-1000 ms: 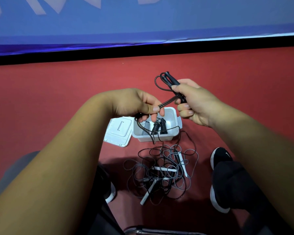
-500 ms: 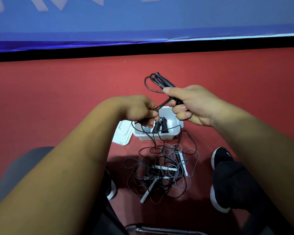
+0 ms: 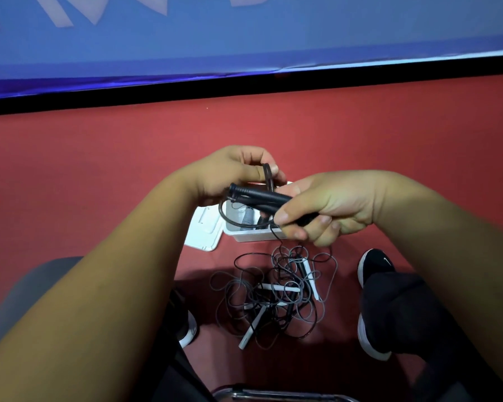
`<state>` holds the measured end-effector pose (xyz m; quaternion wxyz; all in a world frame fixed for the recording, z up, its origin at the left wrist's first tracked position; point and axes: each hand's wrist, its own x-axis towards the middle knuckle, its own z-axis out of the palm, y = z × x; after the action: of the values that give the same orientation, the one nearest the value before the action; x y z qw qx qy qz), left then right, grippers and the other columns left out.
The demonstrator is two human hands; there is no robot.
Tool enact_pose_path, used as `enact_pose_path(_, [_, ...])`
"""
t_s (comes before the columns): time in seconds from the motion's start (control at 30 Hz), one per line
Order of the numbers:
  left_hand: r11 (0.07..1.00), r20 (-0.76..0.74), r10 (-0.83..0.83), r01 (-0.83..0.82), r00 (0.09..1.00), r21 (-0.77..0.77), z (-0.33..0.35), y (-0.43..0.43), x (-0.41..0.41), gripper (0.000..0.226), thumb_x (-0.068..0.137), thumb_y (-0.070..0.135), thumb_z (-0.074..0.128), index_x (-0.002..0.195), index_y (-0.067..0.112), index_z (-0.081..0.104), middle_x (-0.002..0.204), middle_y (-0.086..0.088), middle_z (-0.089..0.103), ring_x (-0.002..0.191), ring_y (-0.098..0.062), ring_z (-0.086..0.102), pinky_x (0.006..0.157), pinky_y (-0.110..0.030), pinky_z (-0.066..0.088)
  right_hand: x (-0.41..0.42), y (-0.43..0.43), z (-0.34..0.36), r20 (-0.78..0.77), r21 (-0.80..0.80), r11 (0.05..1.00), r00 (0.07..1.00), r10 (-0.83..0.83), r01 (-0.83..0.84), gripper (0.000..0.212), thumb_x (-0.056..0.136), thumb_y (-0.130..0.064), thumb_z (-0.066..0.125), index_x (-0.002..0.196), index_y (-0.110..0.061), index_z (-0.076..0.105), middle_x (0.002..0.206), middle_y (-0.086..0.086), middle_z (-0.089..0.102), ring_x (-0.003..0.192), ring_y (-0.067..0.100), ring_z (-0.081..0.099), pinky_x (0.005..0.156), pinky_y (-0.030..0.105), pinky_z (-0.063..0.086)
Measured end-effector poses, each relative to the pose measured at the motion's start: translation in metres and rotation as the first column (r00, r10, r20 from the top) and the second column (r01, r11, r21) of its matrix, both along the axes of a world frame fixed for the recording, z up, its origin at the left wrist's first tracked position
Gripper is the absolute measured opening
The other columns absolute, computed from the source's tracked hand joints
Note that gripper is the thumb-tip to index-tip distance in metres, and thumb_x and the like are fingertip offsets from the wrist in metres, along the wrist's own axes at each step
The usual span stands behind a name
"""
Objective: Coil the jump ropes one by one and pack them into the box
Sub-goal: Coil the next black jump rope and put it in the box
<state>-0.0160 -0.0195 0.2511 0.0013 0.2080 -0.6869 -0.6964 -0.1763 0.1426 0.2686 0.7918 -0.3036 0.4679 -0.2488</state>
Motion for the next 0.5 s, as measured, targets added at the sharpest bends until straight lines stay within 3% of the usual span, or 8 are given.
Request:
enact_pose_path(0.1, [1.000,-0.060,0.022,-0.022,0.998,-0.001,0.003,0.002,-0.005,0.009,0.096,-0.005,0.063,0.097,0.004,0.065,0.118,-0.022,0.070,0.106,-0.027,0.069,0.091,-0.033,0.058,0.002,-0.001,-0.008,-0.011,0.005,0.999,0.999,0.034,-0.034,0.022,0.101,-0.004,0.061,0.119,-0.013,0.051,0.084,0.010,0.061,0.045,0.004,0.031,0.039,0.018,0.018])
enact_pose_path(0.23, [0.986,-0.085,-0.021,0.007,0.996,-0.166,0.012,0.002,-0.006,0.012,0.092,0.003,0.073,0.104,0.003,0.071,0.113,-0.016,0.074,0.111,-0.024,0.070,0.104,-0.038,0.054,0.004,-0.005,-0.014,-0.110,-0.004,1.000,0.994,-0.021,0.021,0.022,0.101,-0.001,0.062,0.119,-0.009,0.053,0.083,0.008,0.061,0.046,0.005,0.032,0.037,0.016,0.021])
enact_pose_path(0.37, [0.944,-0.045,-0.035,0.019,0.998,-0.330,0.018,0.007,-0.006,0.013,0.094,-0.001,0.071,0.102,0.008,0.077,0.100,-0.004,0.078,0.096,-0.014,0.071,0.094,-0.027,0.055,0.001,-0.009,-0.018,-0.218,-0.005,0.999,0.975,-0.046,0.046,0.011,0.102,-0.001,0.062,0.105,-0.008,0.054,0.081,0.009,0.060,0.047,0.006,0.029,0.038,0.015,0.019])
enact_pose_path(0.5, [0.905,0.029,-0.022,0.032,0.999,-0.425,0.026,0.005,-0.002,0.017,0.090,0.001,0.075,0.099,0.014,0.082,0.098,-0.008,0.080,0.096,-0.025,0.076,0.094,-0.038,0.061,-0.003,-0.013,-0.026,-0.279,0.031,0.994,0.956,-0.087,0.100,0.009,0.103,-0.005,0.063,0.107,-0.011,0.056,0.081,0.013,0.064,0.047,0.006,0.029,0.038,0.015,0.020])
